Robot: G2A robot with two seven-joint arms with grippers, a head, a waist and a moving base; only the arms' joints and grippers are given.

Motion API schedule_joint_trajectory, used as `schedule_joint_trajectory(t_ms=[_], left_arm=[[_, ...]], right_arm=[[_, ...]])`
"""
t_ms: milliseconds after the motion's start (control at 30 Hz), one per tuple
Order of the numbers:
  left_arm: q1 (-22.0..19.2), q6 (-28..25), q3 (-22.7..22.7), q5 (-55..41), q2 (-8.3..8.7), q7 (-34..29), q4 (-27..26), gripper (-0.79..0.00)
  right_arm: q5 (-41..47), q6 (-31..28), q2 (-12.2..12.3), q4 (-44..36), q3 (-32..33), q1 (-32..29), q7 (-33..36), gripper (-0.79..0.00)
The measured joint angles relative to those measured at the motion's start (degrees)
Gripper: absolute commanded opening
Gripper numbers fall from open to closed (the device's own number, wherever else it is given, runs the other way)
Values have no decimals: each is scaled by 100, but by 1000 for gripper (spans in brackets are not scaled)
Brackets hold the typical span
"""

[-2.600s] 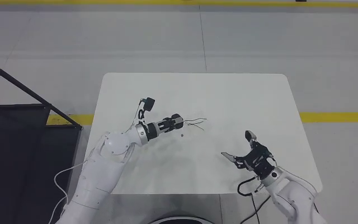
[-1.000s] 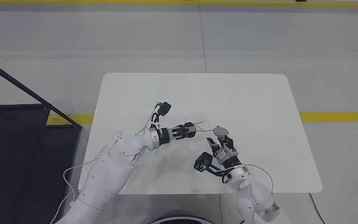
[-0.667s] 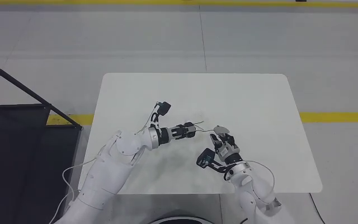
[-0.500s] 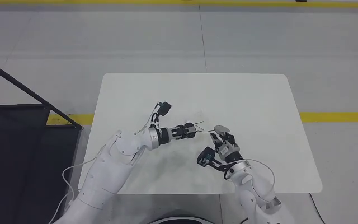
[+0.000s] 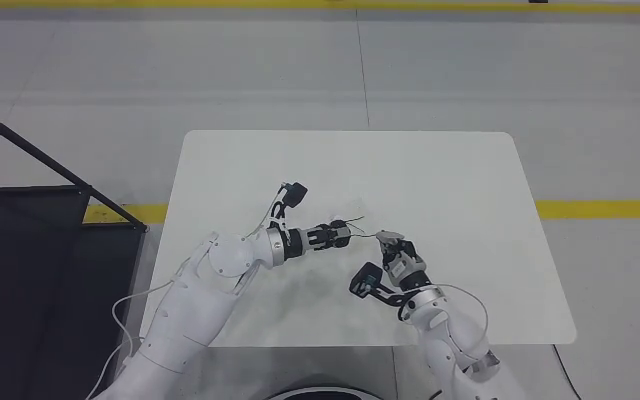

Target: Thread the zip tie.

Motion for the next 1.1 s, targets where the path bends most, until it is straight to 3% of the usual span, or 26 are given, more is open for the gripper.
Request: schedule_joint_trajectory(t_ms=[267, 333, 400, 767, 1100], left_arm=[[-8, -13, 21, 6, 11, 31, 3, -785], [3, -17, 8, -46, 12, 84, 5, -570], [24, -37, -29, -148, 12, 155, 6, -413], [190, -368, -83, -562, -6, 594, 19, -382], [464, -1239, 177, -521, -100, 1589, -55, -379]], right_arm=[[-45, 3, -25, 2, -9, -1, -2, -785], [-31, 35, -33, 2, 1, -8, 10, -785], [32, 114, -45, 1, 22, -22, 46, -785], [403, 576, -105, -66, 133, -146, 111, -785], [704, 1062, -198, -224, 94, -265, 429, -785]])
